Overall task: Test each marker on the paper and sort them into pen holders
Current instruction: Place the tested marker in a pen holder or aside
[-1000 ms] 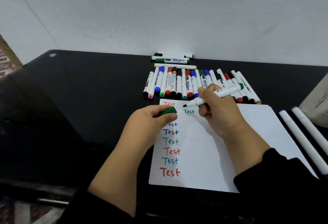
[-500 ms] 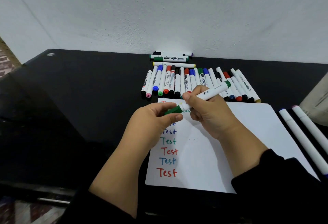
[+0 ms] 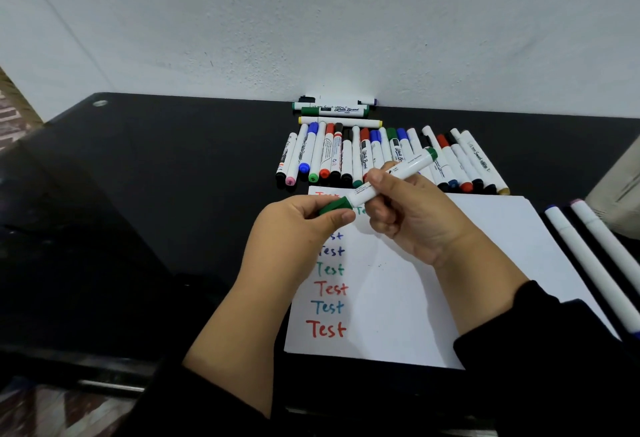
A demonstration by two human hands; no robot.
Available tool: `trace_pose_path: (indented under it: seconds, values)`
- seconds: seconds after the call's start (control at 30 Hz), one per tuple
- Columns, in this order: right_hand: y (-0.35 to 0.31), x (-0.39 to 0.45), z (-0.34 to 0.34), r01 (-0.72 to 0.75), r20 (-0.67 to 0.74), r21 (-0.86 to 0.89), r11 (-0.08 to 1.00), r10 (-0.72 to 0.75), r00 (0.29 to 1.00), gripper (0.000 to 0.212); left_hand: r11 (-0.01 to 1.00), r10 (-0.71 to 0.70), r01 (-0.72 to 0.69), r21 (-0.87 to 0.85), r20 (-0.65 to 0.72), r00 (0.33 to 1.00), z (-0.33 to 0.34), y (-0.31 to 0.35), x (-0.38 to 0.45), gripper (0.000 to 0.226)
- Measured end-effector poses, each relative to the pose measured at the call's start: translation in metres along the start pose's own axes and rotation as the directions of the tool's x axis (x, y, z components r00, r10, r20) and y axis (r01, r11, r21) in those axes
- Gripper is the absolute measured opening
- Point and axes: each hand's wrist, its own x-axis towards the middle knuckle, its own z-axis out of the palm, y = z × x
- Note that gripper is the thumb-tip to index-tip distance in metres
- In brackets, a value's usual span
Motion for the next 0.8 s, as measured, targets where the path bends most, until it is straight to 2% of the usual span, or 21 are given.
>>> trace_pose_path:
  seconds: [0.1, 0.2, 0.5, 0.53, 0.6, 0.7, 0.8]
  values:
    - [0.001, 0.0, -0.003, -0.028, 0.004, -0.011, 1.0, 0.028, 1.0, 0.026, 1.0, -0.009, 0.01, 0.022, -0.016, 1.0, 0.006, 0.001, -0.003, 0.013]
    - [0.001, 0.0, -0.004, -0.059, 0.013, 0.002, 0.998, 0.059, 0.998, 0.017, 0.999, -0.015, 0.017, 0.047, -0.029, 0.999, 0.007, 0.003, -0.005, 0.018]
    - [0.0, -0.002, -0.005, -0.08, 0.057, 0.04, 0.996, 0.078, 0.995, 0.018, 0.999, -0.025, 0.026, 0.031, -0.004, 1.0, 0.007, 0.006, -0.008, 0.003]
    - [-0.002, -0.002, -0.005, -0.083, 0.066, 0.04, 0.996, 0.08, 0.995, 0.02, 0.999, -0.022, 0.022, 0.031, 0.008, 1.0, 0.007, 0.006, -0.009, 0.007]
    - [-0.003, -0.004, -0.005, -0.089, 0.09, 0.032, 0.996, 0.086, 0.992, 0.02, 1.0, -0.025, 0.025, 0.019, 0.028, 0.999, 0.005, 0.007, -0.011, 0.015]
    - [-0.006, -0.007, -0.004, -0.092, 0.143, 0.023, 0.995, 0.088, 0.986, 0.021, 0.999, -0.04, 0.041, -0.012, 0.046, 0.998, 0.0, 0.009, -0.014, 0.014]
    - [-0.011, -0.007, 0.0, -0.104, 0.114, -0.051, 0.993, 0.11, 0.987, 0.019, 1.0, -0.025, 0.025, -0.006, 0.022, 0.999, -0.004, 0.01, -0.015, 0.012]
